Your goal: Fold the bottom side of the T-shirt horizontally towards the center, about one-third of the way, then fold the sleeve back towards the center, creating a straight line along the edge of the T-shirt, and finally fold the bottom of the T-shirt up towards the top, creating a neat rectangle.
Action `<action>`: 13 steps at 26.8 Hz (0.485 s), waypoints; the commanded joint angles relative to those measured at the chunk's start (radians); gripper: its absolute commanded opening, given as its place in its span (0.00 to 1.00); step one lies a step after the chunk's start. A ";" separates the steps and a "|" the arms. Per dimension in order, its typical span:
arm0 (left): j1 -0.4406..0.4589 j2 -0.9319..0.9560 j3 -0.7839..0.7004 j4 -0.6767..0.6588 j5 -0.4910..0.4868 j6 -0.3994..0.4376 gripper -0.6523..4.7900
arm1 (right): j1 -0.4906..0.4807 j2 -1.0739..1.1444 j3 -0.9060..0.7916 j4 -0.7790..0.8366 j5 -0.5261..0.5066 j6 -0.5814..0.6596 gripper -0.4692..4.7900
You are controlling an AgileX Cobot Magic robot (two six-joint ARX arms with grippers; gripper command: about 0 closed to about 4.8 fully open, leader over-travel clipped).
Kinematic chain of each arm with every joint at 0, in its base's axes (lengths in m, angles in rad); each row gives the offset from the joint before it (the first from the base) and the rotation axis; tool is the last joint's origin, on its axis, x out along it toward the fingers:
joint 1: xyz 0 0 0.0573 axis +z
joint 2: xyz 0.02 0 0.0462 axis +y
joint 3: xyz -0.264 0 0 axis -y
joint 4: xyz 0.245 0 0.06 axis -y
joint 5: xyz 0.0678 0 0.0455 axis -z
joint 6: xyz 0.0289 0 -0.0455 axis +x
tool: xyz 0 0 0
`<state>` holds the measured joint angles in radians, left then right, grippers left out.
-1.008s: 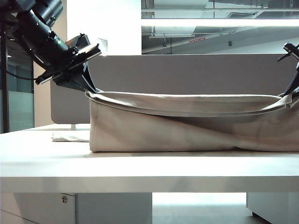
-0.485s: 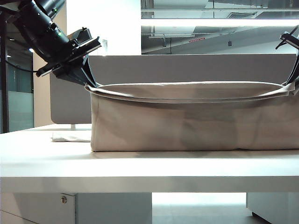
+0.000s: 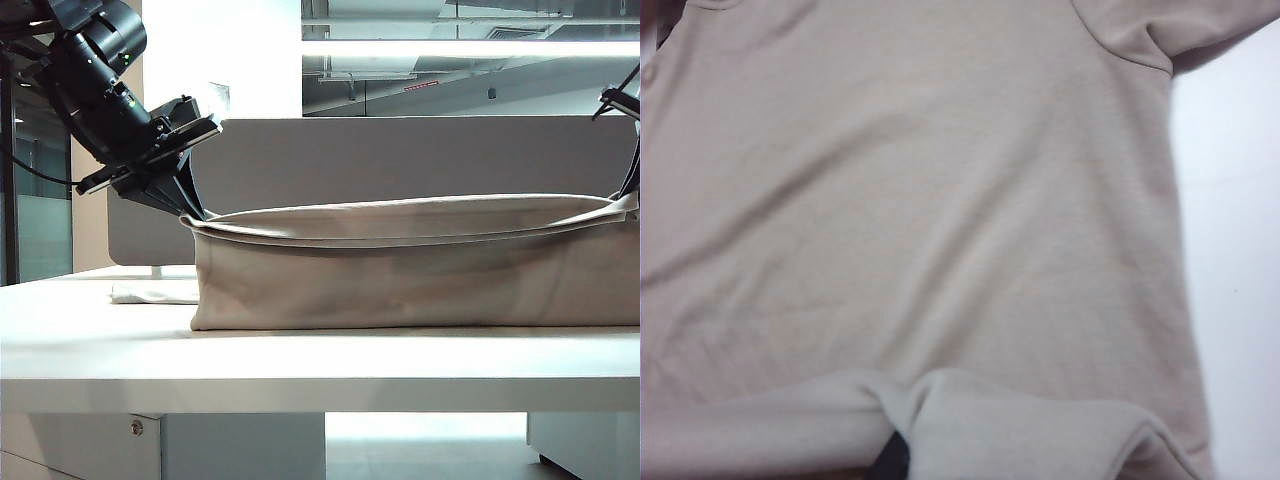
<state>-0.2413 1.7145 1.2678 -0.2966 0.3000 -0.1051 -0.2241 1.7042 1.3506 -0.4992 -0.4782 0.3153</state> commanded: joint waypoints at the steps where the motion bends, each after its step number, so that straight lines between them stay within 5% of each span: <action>1: 0.003 0.002 0.002 0.038 -0.014 0.004 0.11 | -0.001 0.008 0.004 0.033 0.014 -0.006 0.09; 13: 0.003 0.036 0.003 0.129 -0.078 0.027 0.11 | 0.000 0.061 0.004 0.155 0.010 -0.005 0.09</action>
<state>-0.2417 1.7439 1.2682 -0.1844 0.2512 -0.0887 -0.2218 1.7676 1.3506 -0.3969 -0.4801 0.3126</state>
